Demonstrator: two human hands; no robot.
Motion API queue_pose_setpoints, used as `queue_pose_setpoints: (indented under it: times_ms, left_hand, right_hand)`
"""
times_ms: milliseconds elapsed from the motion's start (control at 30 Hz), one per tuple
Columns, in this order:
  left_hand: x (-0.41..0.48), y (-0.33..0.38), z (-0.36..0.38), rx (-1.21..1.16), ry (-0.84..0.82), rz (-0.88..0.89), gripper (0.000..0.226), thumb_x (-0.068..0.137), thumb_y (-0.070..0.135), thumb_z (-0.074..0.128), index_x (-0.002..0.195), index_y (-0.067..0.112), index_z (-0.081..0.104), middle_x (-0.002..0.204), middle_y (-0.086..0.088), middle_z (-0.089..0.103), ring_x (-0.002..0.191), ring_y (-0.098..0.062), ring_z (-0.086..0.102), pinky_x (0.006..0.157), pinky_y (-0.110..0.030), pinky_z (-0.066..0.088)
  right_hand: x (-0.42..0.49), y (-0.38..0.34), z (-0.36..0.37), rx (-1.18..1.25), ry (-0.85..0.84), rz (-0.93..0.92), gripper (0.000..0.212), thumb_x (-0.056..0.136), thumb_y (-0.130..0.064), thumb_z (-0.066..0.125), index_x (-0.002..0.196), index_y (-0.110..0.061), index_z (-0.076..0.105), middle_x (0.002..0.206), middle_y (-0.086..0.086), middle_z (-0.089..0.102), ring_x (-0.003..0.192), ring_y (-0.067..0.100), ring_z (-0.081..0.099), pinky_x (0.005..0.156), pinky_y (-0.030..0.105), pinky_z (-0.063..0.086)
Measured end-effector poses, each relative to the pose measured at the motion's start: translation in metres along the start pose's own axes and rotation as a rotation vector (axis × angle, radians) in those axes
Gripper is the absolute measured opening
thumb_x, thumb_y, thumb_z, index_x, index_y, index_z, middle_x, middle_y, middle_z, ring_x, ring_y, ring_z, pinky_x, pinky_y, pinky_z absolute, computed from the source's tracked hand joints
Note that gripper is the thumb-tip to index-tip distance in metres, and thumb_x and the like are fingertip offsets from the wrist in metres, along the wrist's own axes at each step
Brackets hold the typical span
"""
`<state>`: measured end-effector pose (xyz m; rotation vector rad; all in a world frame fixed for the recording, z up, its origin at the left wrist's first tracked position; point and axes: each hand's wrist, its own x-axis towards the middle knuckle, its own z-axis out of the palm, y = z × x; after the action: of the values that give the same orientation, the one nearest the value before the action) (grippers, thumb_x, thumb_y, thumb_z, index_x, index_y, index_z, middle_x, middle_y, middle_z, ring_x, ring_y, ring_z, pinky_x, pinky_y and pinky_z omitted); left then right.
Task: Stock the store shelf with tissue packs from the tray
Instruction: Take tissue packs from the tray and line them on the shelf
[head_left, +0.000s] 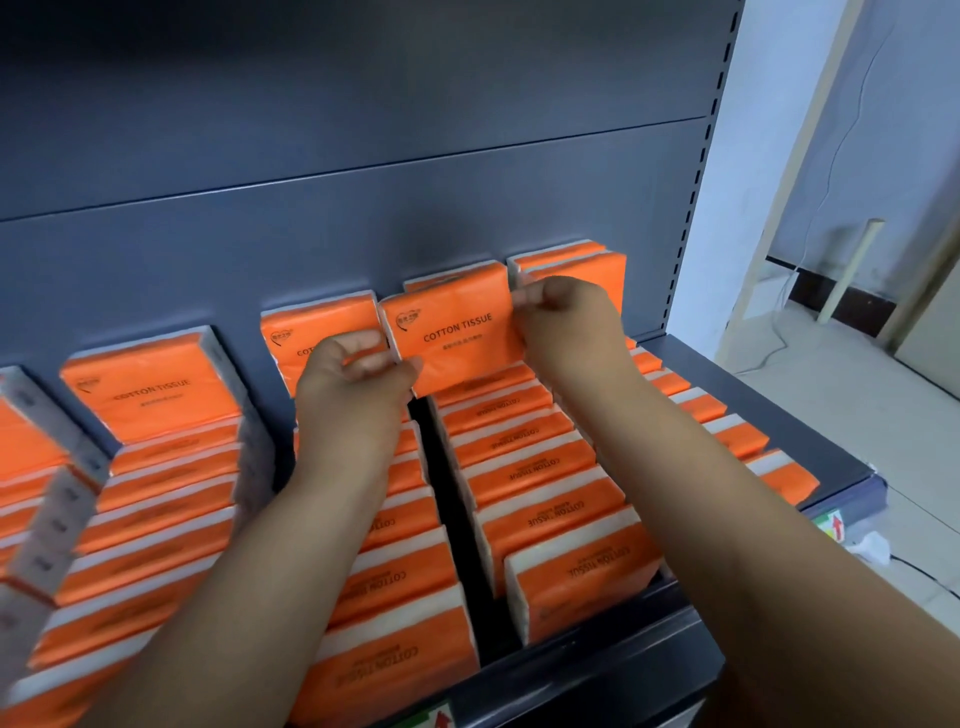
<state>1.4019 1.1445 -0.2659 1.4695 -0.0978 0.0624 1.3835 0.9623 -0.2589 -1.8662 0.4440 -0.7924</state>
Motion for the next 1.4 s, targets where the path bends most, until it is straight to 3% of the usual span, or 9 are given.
queue_pose_setpoints:
  times_ms: [100, 233, 300, 467, 767, 933, 1100, 1300, 1400]
  left_hand:
    - [0.004, 0.002, 0.004, 0.083, -0.030, 0.074, 0.036, 0.089, -0.002, 0.068, 0.112, 0.025, 0.074, 0.111, 0.004, 0.075, 0.102, -0.013, 0.072, 0.080, -0.027, 0.060]
    - [0.002, 0.008, 0.015, 0.131, -0.107, 0.074, 0.041, 0.092, 0.004, 0.062, 0.100, 0.043, 0.072, 0.098, 0.014, 0.074, 0.086, -0.002, 0.069, 0.084, -0.033, 0.060]
    - [-0.002, 0.010, 0.019, 0.150, -0.157, 0.045, 0.038, 0.094, 0.007, 0.060, 0.094, 0.044, 0.069, 0.086, 0.019, 0.073, 0.080, 0.004, 0.068, 0.088, -0.031, 0.059]
    - [0.001, 0.012, 0.019, 0.112, -0.169, -0.058, 0.025, 0.094, 0.016, 0.064, 0.084, 0.037, 0.071, 0.094, 0.010, 0.075, 0.096, -0.010, 0.068, 0.102, -0.045, 0.055]
    - [0.004, 0.012, 0.017, -0.005, -0.278, -0.243, 0.011, 0.095, 0.022, 0.071, 0.104, 0.027, 0.069, 0.121, 0.001, 0.068, 0.126, -0.020, 0.059, 0.110, -0.040, 0.049]
    - [0.001, 0.015, 0.019, -0.011, -0.279, -0.253, 0.012, 0.096, 0.020, 0.069, 0.105, 0.028, 0.067, 0.118, 0.003, 0.067, 0.128, -0.021, 0.057, 0.111, -0.041, 0.048]
    - [0.000, 0.016, 0.019, -0.021, -0.254, -0.261, 0.011, 0.096, 0.023, 0.069, 0.104, 0.031, 0.066, 0.116, 0.006, 0.065, 0.129, -0.022, 0.057, 0.111, -0.042, 0.049]
    - [-0.007, 0.021, 0.021, 0.012, -0.212, -0.204, 0.010, 0.097, 0.023, 0.067, 0.096, 0.033, 0.067, 0.107, 0.011, 0.068, 0.109, -0.010, 0.061, 0.109, -0.042, 0.050]
    - [-0.014, 0.029, 0.023, 0.139, -0.141, 0.020, 0.020, 0.097, 0.020, 0.062, 0.083, 0.033, 0.057, 0.095, 0.015, 0.063, 0.086, -0.002, 0.058, 0.094, -0.030, 0.052]
  right_hand:
    - [-0.007, -0.006, -0.003, 0.050, -0.023, 0.056, 0.036, 0.091, -0.042, 0.059, 0.058, -0.028, 0.062, 0.052, -0.013, 0.050, 0.060, 0.023, 0.051, 0.065, 0.041, 0.045]
    - [-0.015, -0.012, -0.006, 0.020, -0.092, 0.040, 0.041, 0.098, -0.047, 0.058, 0.091, -0.008, 0.068, 0.072, 0.000, 0.059, 0.080, 0.032, 0.067, 0.085, 0.053, 0.057]
    - [-0.016, -0.013, -0.006, 0.025, -0.116, 0.064, 0.038, 0.099, -0.045, 0.057, 0.089, -0.010, 0.066, 0.076, -0.001, 0.060, 0.079, 0.027, 0.065, 0.084, 0.048, 0.055]
    - [-0.016, -0.012, 0.001, 0.021, -0.135, 0.150, 0.027, 0.097, -0.041, 0.058, 0.102, -0.017, 0.069, 0.096, 0.001, 0.075, 0.091, 0.021, 0.070, 0.091, 0.045, 0.056]
    - [-0.014, -0.009, 0.004, -0.016, -0.109, 0.154, 0.018, 0.091, -0.025, 0.059, 0.106, -0.017, 0.065, 0.092, 0.001, 0.070, 0.085, 0.022, 0.067, 0.074, 0.037, 0.051]
    - [-0.016, -0.009, 0.001, -0.013, -0.129, 0.157, 0.019, 0.094, -0.026, 0.059, 0.110, -0.028, 0.049, 0.096, -0.007, 0.064, 0.087, 0.011, 0.063, 0.071, 0.031, 0.051]
    - [-0.018, -0.011, 0.001, -0.068, -0.150, 0.138, 0.033, 0.094, -0.026, 0.057, 0.127, -0.024, 0.055, 0.094, -0.011, 0.060, 0.087, 0.010, 0.060, 0.067, 0.027, 0.044]
    - [-0.021, -0.014, 0.000, -0.113, -0.145, 0.169, 0.033, 0.095, -0.027, 0.058, 0.127, -0.024, 0.052, 0.086, -0.014, 0.051, 0.083, 0.013, 0.057, 0.072, 0.032, 0.044]
    - [-0.021, -0.016, -0.002, -0.150, -0.145, 0.177, 0.022, 0.095, -0.027, 0.058, 0.114, -0.027, 0.047, 0.083, -0.014, 0.050, 0.074, 0.005, 0.052, 0.065, 0.030, 0.044]
